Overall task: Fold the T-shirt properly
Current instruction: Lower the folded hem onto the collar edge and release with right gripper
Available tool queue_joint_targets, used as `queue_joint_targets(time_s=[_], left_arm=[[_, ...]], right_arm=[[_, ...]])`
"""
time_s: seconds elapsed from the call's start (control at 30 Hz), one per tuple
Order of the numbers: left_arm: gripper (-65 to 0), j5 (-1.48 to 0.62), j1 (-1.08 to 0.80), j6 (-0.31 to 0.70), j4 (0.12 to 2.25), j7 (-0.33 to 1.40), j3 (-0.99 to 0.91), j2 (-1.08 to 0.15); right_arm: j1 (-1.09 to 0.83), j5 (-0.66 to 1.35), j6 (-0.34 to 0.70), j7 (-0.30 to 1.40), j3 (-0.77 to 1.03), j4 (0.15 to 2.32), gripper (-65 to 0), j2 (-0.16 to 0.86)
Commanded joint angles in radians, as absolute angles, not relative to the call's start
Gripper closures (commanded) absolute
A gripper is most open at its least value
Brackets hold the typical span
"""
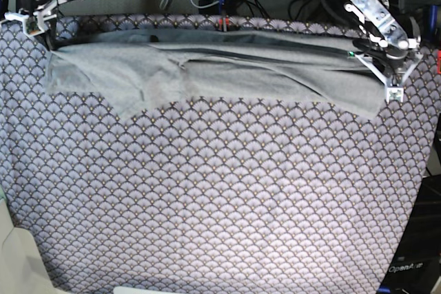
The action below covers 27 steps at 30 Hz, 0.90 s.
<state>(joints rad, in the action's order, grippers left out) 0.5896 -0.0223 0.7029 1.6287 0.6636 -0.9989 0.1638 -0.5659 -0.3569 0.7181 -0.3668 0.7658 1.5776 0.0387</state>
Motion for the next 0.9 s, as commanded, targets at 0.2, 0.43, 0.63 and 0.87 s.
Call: queue_joint_targets(time_s=[0.2, 0.43, 0.63, 0.87], left_arm=[[0.0, 0.596, -0.036, 0.698, 1.647, 0.67, -1.006, 0.157], [0.0, 0.598, -0.073, 0.698, 1.647, 0.67, -1.0, 0.157], [0.0, 0.607, -0.084, 0.698, 1.647, 0.671, -1.007, 0.157], [0.0, 0.702, -0.077, 0.698, 1.644, 0.67, -1.007, 0.157]], right_arm=[[-0.581, -0.341, 0.698, -0.417, 0.799, 1.538, 0.0, 0.05], [-0.581, -0.343, 0.698, -0.417, 0.794, 1.508, 0.0, 0.05], [-0.581, -0.344, 0.698, -0.412, 0.789, 1.503, 0.0, 0.048], [-0.57, -0.386, 0.698, -0.41, 0.791, 1.469, 0.0, 0.033]])
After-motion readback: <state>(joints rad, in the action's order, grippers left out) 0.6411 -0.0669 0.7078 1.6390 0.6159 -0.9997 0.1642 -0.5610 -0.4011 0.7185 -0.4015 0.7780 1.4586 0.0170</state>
